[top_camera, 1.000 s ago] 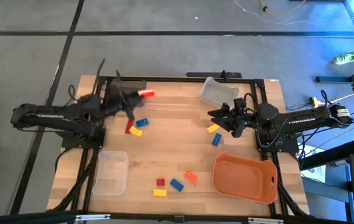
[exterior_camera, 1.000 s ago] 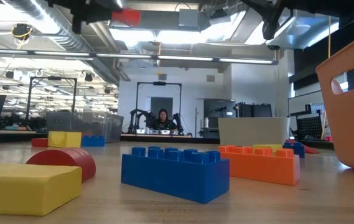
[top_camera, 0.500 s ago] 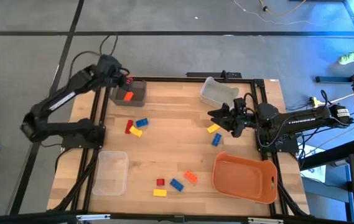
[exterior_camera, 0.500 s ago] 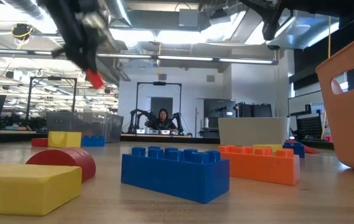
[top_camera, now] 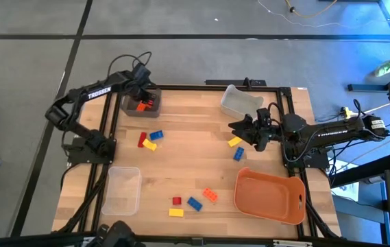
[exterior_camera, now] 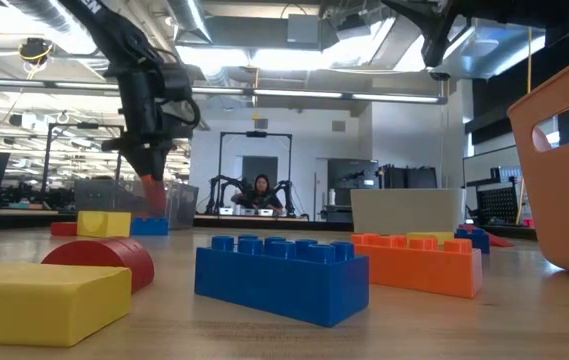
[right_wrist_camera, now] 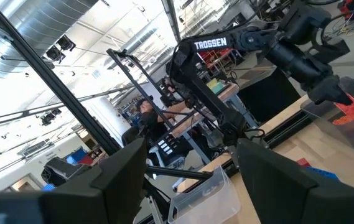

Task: Sort & place blocks by color
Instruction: Put the top orange gamepiece into the black bin, then put the orange gamepiece into the black bin

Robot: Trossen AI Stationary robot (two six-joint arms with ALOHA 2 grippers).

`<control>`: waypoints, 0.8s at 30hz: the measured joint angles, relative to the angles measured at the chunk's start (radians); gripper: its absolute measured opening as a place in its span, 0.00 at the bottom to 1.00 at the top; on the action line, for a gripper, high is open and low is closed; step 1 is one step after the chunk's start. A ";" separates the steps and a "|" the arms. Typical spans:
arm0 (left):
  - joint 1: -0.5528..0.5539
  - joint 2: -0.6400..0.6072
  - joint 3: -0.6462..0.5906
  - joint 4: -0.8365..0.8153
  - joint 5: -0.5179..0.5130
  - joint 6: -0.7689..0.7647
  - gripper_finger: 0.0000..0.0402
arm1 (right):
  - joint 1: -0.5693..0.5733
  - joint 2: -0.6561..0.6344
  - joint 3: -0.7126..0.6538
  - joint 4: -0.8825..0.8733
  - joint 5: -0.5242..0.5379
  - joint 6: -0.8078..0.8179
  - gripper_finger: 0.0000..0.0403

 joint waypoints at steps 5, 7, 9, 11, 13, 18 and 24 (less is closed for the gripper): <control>0.001 0.004 0.000 -0.001 -0.004 0.039 0.30 | 0.000 0.000 0.000 0.000 0.000 -0.001 0.62; 0.001 0.000 0.000 -0.003 -0.004 0.039 0.32 | 0.000 0.000 0.000 0.000 0.000 -0.003 0.62; 0.001 -0.011 0.000 -0.003 -0.003 0.041 0.35 | 0.000 0.000 0.000 0.000 0.000 -0.004 0.62; 0.001 -0.023 0.003 -0.003 0.001 0.046 0.38 | 0.000 0.000 0.000 0.000 0.000 -0.004 0.62; 0.001 -0.043 0.011 -0.005 0.003 0.047 0.41 | 0.000 0.000 0.000 0.000 -0.001 -0.004 0.62; 0.001 -0.125 0.064 -0.004 0.045 0.046 0.44 | 0.000 0.000 0.000 0.000 -0.001 -0.003 0.62; -0.041 -0.330 0.087 0.105 0.250 -0.014 0.44 | 0.000 0.000 0.000 0.001 -0.001 -0.003 0.62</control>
